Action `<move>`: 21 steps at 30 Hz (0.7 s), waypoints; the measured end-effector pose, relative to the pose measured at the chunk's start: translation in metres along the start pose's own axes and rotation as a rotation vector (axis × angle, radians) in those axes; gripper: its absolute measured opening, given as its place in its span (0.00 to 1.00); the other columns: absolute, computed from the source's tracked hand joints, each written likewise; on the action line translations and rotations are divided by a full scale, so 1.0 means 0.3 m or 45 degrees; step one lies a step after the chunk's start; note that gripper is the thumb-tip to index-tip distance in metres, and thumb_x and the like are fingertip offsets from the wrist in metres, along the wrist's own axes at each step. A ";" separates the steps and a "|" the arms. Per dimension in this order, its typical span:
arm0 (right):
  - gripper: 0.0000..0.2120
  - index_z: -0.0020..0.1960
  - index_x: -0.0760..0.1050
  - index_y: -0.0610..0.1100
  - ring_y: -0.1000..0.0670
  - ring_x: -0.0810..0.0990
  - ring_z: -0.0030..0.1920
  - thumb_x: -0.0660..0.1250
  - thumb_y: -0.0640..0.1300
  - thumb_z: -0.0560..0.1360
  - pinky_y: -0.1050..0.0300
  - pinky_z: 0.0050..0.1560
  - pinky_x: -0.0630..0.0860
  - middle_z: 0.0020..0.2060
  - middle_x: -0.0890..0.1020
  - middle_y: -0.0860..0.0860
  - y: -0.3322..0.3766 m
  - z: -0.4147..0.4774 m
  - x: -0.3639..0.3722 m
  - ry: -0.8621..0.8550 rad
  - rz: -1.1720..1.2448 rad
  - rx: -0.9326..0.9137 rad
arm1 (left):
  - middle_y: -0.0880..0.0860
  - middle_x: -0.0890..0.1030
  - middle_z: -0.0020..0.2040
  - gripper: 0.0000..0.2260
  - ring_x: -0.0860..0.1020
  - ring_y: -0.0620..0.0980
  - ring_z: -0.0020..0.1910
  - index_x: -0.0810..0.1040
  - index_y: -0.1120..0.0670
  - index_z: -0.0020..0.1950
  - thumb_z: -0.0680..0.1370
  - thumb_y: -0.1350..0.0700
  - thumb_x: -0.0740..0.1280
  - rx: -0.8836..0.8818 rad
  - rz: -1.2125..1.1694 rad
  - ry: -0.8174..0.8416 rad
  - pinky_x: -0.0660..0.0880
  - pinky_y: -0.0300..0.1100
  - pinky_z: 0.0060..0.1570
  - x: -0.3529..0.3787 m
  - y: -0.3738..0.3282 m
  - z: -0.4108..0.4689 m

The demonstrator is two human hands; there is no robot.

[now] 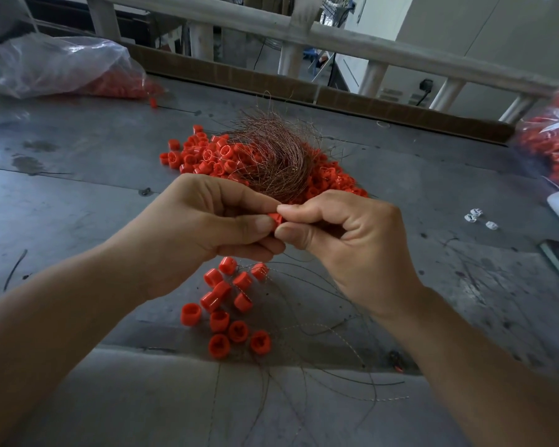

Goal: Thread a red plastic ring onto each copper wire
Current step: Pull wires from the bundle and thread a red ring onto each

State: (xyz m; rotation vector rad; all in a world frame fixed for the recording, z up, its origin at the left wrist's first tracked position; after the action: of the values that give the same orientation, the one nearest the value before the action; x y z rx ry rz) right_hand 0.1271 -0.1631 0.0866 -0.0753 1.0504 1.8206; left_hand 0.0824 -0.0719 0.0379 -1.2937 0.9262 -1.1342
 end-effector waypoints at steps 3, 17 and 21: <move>0.10 0.45 0.79 0.45 0.57 0.81 0.41 0.72 0.41 0.64 0.66 0.43 0.77 0.37 0.80 0.56 -0.013 0.003 0.004 0.028 0.089 0.068 | 0.57 0.84 0.35 0.11 0.83 0.49 0.34 0.85 0.52 0.40 0.59 0.58 0.70 0.002 0.009 0.053 0.78 0.34 0.33 0.010 0.000 -0.002; 0.07 0.47 0.77 0.38 0.62 0.70 0.40 0.64 0.41 0.72 0.72 0.42 0.68 0.39 0.70 0.57 -0.020 -0.008 0.089 0.378 -0.208 0.071 | 0.58 0.83 0.40 0.28 0.83 0.54 0.38 0.74 0.44 0.59 0.61 0.44 0.76 0.081 0.157 0.140 0.79 0.40 0.37 0.047 -0.005 -0.017; 0.07 0.48 0.75 0.37 0.62 0.70 0.41 0.61 0.36 0.72 0.73 0.44 0.68 0.42 0.70 0.55 -0.017 -0.018 0.101 0.384 -0.244 0.062 | 0.56 0.83 0.37 0.28 0.83 0.53 0.34 0.69 0.41 0.59 0.61 0.47 0.73 0.172 0.272 0.029 0.80 0.41 0.35 0.042 -0.018 -0.014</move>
State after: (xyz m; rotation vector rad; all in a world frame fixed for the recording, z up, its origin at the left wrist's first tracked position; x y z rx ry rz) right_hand 0.1136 -0.1443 0.0659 -0.4179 1.2510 1.6406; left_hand 0.0805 -0.0849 0.0441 -1.0483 0.9636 -1.0273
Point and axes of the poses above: each hand's wrist, its own z-axis towards the middle knuckle, its own x-axis out of the palm, y = z × x, the point moved 10 cm from there along z, towards the middle knuckle
